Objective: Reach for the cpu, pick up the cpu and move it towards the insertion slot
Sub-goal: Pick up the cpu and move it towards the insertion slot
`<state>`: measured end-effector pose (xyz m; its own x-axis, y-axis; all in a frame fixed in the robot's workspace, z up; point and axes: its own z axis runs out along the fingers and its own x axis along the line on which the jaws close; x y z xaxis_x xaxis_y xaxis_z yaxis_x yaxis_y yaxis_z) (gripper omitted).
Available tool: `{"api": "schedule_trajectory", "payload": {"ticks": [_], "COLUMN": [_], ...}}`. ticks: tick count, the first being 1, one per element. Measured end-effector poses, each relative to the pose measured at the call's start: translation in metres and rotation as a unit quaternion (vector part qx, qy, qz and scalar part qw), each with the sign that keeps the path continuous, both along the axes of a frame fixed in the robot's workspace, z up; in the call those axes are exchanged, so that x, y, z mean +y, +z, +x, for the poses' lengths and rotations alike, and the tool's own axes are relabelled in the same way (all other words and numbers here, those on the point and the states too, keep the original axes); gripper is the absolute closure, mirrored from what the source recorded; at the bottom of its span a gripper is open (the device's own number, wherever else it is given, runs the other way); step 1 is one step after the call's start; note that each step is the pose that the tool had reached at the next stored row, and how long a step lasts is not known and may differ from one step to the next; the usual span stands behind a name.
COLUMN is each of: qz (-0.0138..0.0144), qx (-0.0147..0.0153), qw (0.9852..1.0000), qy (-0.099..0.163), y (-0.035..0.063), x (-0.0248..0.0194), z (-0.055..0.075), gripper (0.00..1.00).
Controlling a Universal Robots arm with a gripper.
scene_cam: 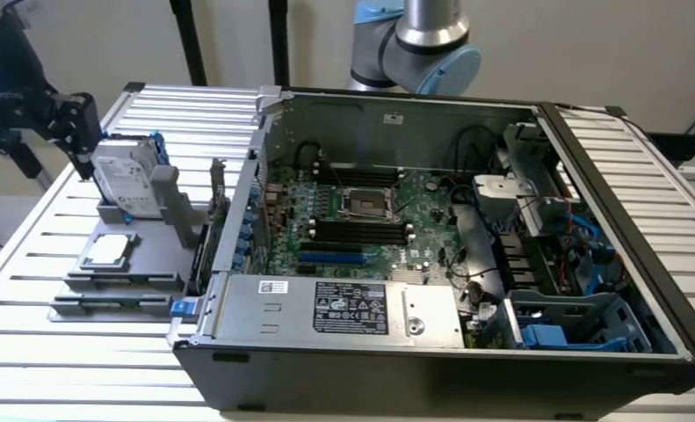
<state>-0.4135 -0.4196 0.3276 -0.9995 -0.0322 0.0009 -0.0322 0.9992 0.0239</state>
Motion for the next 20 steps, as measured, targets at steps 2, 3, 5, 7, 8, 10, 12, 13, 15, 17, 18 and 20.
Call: {"api": "schedule_trajectory", "payload": {"ticks": [2,3,5,7,8,10,12,13,15,17,18,20], "qz": [0.0,0.0,0.0,0.0,0.0,0.0,0.0,0.0,0.0,0.0,0.0,0.0], "qx": [0.0,0.0001,0.0001,0.0,0.0,0.0001,0.0,0.0,0.0,0.0001,0.0001,0.0], "qw": [1.0,1.0,1.0,1.0,1.0,1.0,1.0,1.0,1.0,1.0,1.0,1.0], "qy": [0.001,0.001,0.001,0.002,0.002,0.003,0.003,0.003,0.004,0.004,0.004,0.004], "y": [-0.0036,-0.0054,-0.009,-0.0127,-0.0145,-0.018,-0.0219,-0.0236,-0.0272,-0.0308,-0.0326,-0.0364], "x": [0.0,0.0,0.0,0.0,0.0,0.0,0.0,0.0,0.0,0.0,0.0,0.0], "z": [0.0,0.0,0.0,0.0,0.0,0.0,0.0,0.0,0.0,0.0,0.0,0.0], "gripper": [0.35,0.35,0.35,0.35,0.35,0.35,0.35,0.35,0.35,0.35,0.35,0.35]}}
